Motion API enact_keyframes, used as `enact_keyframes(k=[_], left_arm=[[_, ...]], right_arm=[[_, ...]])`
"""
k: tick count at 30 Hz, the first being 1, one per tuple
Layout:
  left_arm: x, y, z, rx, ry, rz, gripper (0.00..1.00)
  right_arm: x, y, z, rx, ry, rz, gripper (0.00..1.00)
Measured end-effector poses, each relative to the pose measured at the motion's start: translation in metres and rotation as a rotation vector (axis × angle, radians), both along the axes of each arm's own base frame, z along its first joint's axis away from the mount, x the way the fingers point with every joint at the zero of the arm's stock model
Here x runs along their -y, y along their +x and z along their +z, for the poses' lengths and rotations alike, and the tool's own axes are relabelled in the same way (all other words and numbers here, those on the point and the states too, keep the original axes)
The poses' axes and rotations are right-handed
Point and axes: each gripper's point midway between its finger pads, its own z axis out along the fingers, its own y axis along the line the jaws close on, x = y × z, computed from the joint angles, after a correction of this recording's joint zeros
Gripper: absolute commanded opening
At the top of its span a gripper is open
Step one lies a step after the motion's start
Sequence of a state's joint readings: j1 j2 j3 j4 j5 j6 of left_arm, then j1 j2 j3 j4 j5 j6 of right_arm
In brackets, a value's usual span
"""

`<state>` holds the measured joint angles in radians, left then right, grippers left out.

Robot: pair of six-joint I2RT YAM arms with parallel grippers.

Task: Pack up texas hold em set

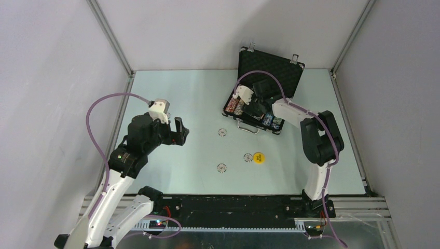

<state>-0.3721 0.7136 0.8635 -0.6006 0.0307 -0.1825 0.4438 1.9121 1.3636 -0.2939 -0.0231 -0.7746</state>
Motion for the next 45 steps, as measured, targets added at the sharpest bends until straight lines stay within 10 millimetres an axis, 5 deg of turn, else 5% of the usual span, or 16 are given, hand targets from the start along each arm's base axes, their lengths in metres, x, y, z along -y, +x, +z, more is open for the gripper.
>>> enact_keyframes(k=[19,31,45], left_arm=[[0.0,0.001,-0.002,-0.006,0.002,0.0,0.96],[0.0,0.001,-0.002,-0.007,0.003,0.0,0.97],[0.0,0.001,-0.002,-0.007,0.003,0.0,0.96]], right_arm=[[-0.012,-0.01,-0.026,-0.053,-0.046,0.152,0.39],[-0.011,-0.013,-0.022,-0.116,0.006,0.212,0.85],[-0.009,-0.013,-0.007,-0.117,0.049,0.181,0.87]])
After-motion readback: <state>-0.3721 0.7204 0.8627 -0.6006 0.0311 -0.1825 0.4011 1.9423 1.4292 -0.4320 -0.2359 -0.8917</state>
